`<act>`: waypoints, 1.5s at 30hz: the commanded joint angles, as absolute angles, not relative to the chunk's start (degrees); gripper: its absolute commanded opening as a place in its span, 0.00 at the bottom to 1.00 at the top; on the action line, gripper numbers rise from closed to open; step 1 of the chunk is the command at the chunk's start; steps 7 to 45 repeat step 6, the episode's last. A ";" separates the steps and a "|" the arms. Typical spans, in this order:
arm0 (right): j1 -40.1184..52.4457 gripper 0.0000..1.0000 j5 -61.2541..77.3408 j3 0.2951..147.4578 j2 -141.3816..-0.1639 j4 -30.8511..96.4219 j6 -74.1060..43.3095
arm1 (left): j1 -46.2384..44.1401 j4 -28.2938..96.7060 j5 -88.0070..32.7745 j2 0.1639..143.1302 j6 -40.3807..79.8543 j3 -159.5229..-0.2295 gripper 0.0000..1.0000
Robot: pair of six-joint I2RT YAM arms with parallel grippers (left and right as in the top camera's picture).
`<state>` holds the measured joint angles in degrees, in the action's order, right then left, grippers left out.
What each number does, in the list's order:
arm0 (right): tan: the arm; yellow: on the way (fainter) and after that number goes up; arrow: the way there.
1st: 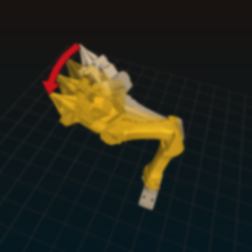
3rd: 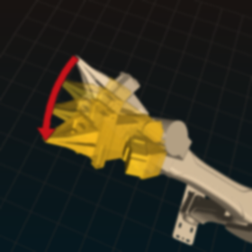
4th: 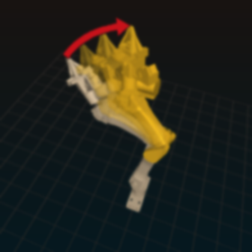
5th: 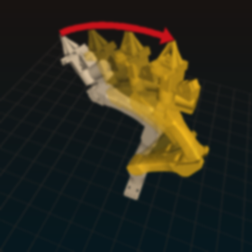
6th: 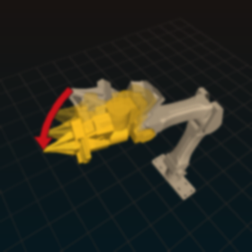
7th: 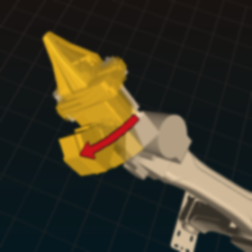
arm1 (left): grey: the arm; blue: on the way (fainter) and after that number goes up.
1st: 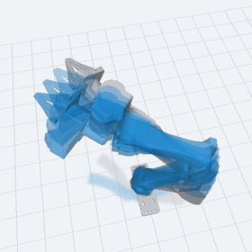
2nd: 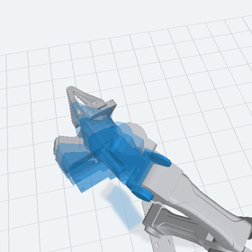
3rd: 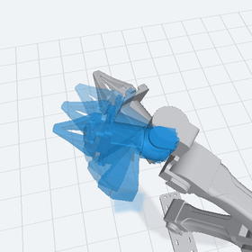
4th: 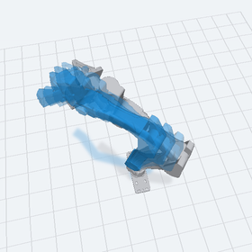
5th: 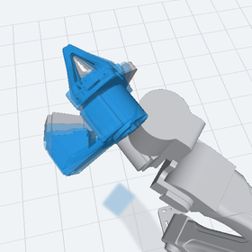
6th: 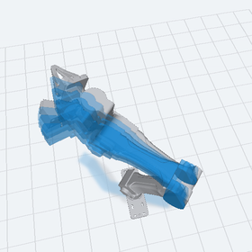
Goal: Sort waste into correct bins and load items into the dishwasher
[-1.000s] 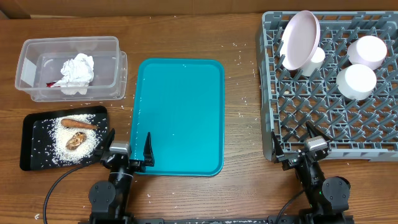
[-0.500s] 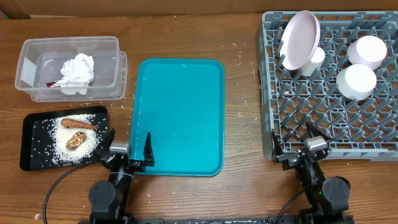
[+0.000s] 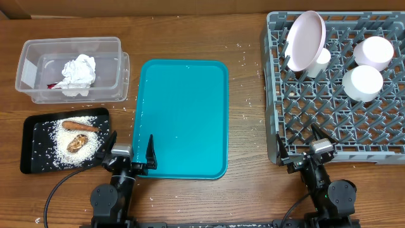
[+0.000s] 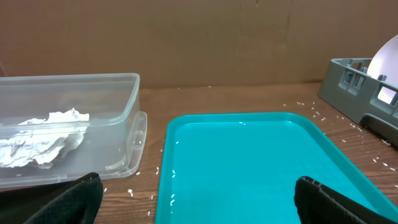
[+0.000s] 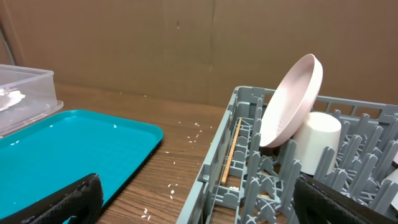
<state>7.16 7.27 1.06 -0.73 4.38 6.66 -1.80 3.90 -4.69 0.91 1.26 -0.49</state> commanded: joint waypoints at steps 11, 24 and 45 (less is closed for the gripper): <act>7.01 1.00 7.55 0.45 -0.16 4.16 6.63 | -1.85 4.10 -4.08 0.36 0.16 -0.27 1.00; 7.01 1.00 7.55 0.45 -0.16 4.16 6.63 | -1.85 4.10 -4.08 0.36 0.16 -0.27 1.00; 7.01 1.00 7.55 0.45 -0.16 4.16 6.63 | -1.85 4.10 -4.08 0.36 0.16 -0.27 1.00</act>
